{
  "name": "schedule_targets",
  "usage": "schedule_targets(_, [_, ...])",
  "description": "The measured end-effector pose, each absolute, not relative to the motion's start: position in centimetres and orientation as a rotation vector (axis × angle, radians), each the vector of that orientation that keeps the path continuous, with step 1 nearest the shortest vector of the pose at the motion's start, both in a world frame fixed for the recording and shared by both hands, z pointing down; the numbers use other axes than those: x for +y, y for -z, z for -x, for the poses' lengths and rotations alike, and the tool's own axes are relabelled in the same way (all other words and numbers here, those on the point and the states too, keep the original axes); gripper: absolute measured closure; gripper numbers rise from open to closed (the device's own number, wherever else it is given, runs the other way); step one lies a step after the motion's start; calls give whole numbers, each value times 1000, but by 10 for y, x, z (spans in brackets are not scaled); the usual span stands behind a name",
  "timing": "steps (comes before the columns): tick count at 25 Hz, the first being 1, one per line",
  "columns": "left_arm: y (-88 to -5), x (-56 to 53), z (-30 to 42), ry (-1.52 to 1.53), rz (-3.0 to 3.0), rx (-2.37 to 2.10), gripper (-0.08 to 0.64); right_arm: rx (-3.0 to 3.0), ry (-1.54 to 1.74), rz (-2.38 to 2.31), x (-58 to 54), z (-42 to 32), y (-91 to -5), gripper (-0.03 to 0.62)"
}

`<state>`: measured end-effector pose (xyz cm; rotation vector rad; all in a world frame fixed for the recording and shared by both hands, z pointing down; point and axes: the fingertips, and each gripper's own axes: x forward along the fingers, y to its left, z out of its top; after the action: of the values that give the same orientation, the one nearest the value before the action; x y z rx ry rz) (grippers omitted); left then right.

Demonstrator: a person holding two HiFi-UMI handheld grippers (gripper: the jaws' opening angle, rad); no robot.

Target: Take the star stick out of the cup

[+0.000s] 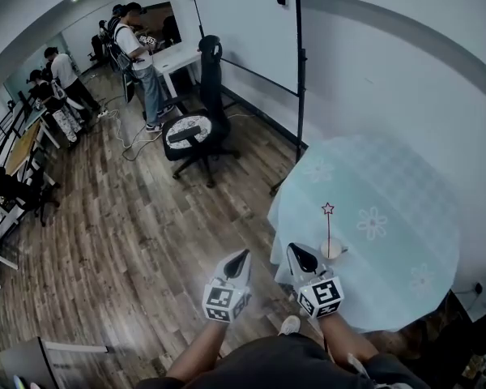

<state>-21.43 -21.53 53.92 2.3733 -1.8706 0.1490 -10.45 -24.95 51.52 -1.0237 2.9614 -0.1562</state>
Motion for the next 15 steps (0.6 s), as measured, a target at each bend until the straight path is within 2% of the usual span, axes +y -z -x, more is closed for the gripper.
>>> schedule_targets(15, [-579,-320,145,-225,-2395,-1721,554,2988,260,1074,-328,43,-562,589])
